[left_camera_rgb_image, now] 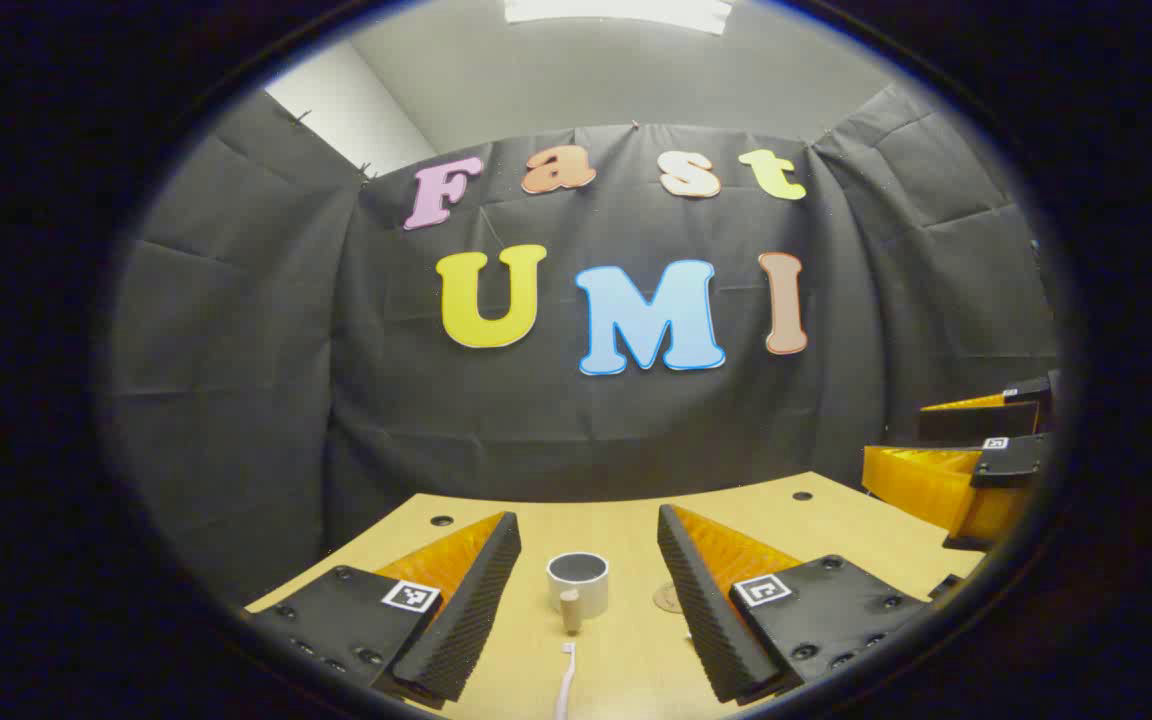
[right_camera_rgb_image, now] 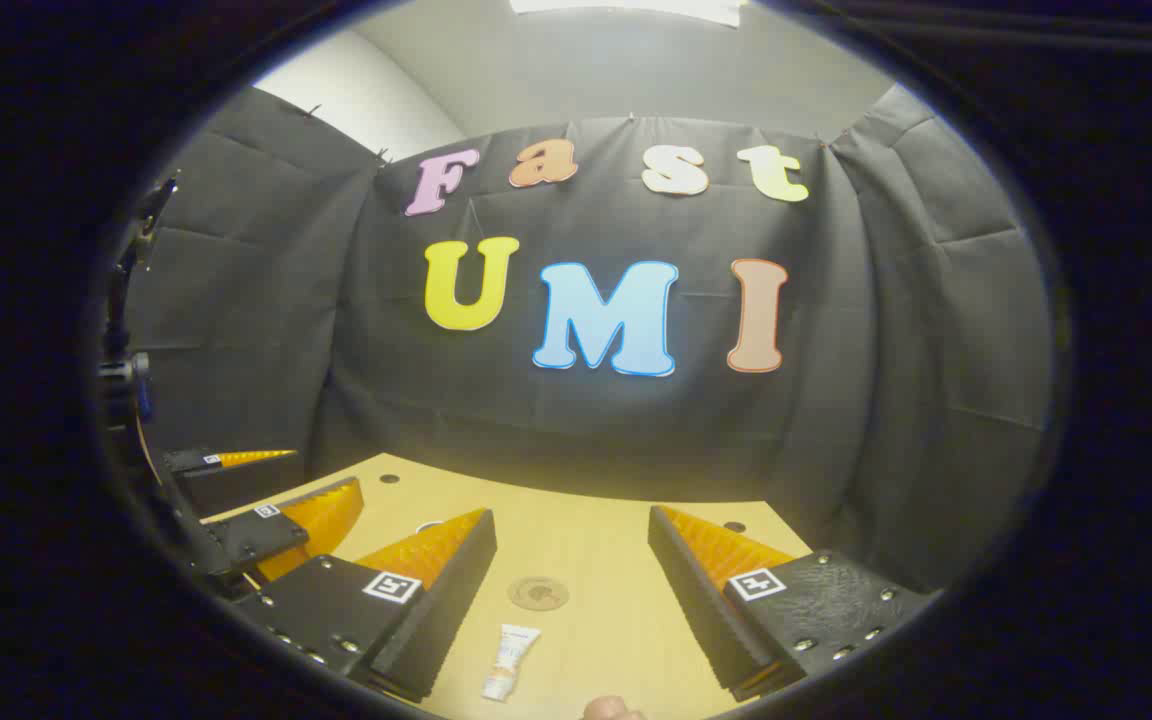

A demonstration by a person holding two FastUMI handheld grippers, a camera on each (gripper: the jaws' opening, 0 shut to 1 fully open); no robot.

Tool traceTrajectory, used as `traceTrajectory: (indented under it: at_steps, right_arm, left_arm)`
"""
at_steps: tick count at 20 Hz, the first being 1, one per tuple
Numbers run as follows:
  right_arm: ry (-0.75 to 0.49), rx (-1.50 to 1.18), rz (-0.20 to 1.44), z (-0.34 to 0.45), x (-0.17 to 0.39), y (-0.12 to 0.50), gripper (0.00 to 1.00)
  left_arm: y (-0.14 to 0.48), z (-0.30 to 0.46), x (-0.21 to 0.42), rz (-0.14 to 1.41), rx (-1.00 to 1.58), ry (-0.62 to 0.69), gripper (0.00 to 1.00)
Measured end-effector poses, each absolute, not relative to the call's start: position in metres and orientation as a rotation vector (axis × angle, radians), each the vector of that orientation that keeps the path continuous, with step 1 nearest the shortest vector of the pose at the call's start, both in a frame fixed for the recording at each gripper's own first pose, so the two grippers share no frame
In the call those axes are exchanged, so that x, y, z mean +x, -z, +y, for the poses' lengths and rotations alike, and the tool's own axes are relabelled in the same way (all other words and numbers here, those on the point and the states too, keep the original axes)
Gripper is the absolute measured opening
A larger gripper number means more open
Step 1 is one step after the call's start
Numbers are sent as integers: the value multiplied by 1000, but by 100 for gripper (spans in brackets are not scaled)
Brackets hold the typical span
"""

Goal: Put the toothbrush and toothpaste on the desktop into the cup, then pick up the cup and place it on the coaster on the desktop.

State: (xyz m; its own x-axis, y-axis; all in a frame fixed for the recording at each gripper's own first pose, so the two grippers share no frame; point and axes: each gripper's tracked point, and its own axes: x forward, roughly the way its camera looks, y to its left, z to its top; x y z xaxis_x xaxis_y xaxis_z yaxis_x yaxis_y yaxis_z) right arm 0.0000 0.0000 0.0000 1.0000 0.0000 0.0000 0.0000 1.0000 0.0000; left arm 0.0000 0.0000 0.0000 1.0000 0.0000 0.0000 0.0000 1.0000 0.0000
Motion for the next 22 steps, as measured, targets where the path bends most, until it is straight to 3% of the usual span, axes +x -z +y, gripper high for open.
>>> traceTrajectory:
  at_steps: [6,7,8,11,22]
  right_arm:
    - [-26,15,31,-17,24,7,96]
    - [-17,6,30,-20,28,8,96]
    - [-4,-4,20,-24,32,5,96]
    - [35,-15,44,-28,43,12,96]
    - [-45,4,294,20,77,71,96]
  left_arm:
    - [-1,0,32,-5,-38,-18,99]
    - [0,-1,39,2,-31,-14,91]
    - [-1,-2,45,-1,-30,-4,99]
    - [1,-5,65,19,-25,22,99]
    - [66,9,101,222,-26,94,99]
